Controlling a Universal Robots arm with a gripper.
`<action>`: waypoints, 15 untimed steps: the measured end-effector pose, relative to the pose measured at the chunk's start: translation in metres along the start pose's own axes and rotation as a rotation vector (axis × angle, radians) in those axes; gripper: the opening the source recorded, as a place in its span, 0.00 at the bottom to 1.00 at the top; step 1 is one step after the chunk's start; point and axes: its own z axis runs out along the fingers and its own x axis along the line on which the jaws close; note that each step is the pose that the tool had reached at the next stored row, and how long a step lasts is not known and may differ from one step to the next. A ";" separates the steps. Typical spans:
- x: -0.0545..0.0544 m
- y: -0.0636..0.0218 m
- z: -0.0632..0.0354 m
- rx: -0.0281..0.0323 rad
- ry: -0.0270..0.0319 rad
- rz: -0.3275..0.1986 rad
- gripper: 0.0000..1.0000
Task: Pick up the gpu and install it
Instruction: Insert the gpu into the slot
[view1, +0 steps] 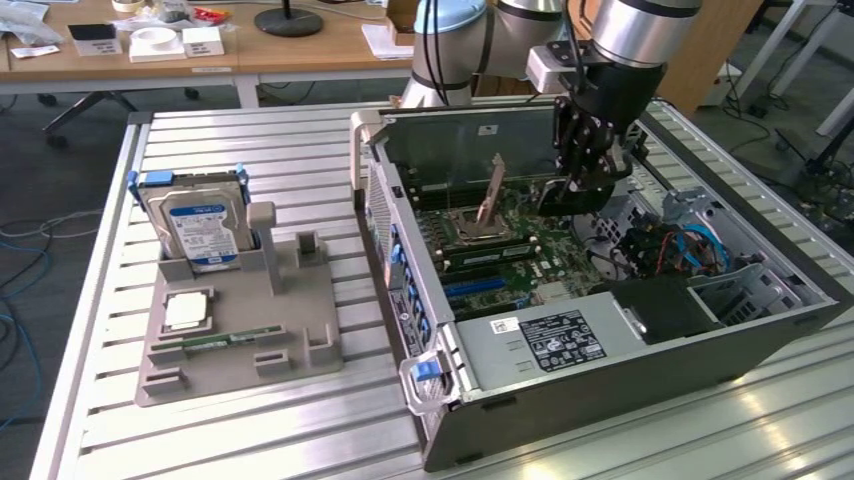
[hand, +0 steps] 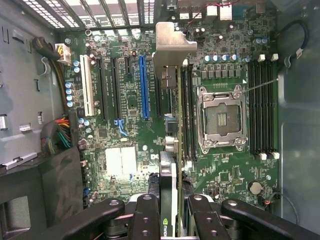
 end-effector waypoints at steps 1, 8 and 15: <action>0.000 0.0006 0.0001 0.0000 0.0000 0.000 0.27; 0.000 0.0017 0.0003 0.0001 0.0000 0.000 0.27; 0.003 0.0030 0.0043 0.0004 -0.0002 -0.009 0.27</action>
